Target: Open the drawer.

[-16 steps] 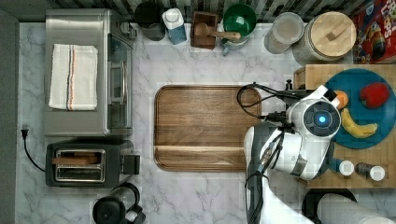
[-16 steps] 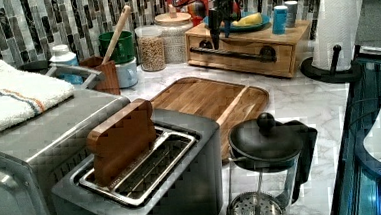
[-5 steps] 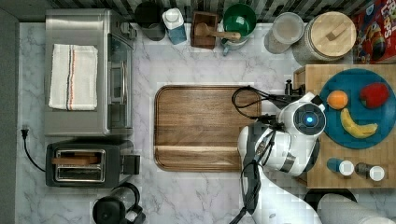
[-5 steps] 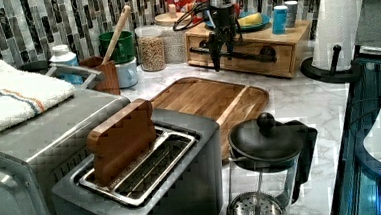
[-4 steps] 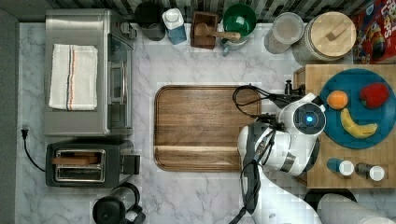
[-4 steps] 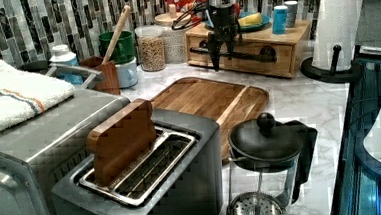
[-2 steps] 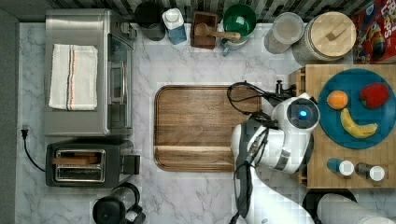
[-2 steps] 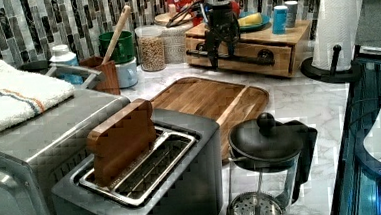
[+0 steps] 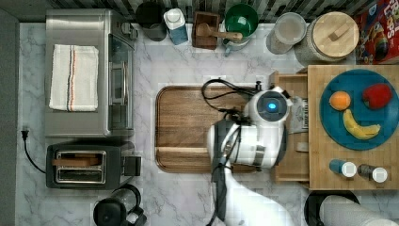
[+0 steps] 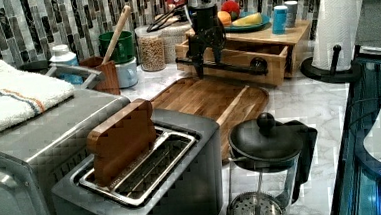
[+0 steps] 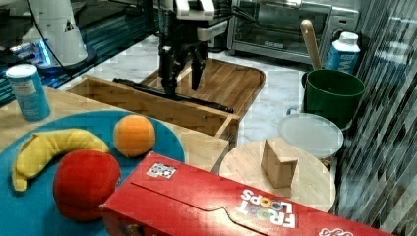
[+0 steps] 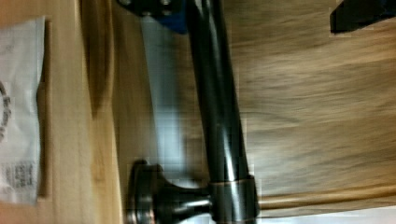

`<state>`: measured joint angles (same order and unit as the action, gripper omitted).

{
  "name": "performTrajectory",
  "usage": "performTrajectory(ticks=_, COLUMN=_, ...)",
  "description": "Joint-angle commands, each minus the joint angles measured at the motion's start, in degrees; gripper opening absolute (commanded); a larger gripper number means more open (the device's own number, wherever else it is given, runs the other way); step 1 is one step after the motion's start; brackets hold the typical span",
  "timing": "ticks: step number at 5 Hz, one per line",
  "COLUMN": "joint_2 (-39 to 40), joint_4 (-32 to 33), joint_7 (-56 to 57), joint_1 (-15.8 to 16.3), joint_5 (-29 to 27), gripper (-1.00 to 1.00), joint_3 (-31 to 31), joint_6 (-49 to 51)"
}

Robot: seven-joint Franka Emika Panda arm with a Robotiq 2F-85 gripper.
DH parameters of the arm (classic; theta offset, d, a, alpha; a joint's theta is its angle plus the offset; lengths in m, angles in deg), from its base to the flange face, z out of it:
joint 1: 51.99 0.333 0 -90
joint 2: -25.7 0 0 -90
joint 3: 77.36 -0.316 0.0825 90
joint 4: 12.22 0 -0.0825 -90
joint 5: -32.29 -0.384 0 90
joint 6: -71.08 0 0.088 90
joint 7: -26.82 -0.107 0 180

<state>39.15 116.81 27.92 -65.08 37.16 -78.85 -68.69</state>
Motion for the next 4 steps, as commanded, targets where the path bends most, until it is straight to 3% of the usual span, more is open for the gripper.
performTrajectory(ticks=1, joint_2=-3.1, joint_4=3.9, joint_7=-5.0, joint_1=8.3, joint_5=-2.6, gripper=1.0, joint_3=-5.7, joint_6=-1.2)
performTrajectory(ticks=4, joint_2=-2.5, joint_4=2.1, joint_7=-9.3, joint_1=9.6, joint_5=-6.1, gripper=1.0, joint_3=-6.4, joint_6=0.8)
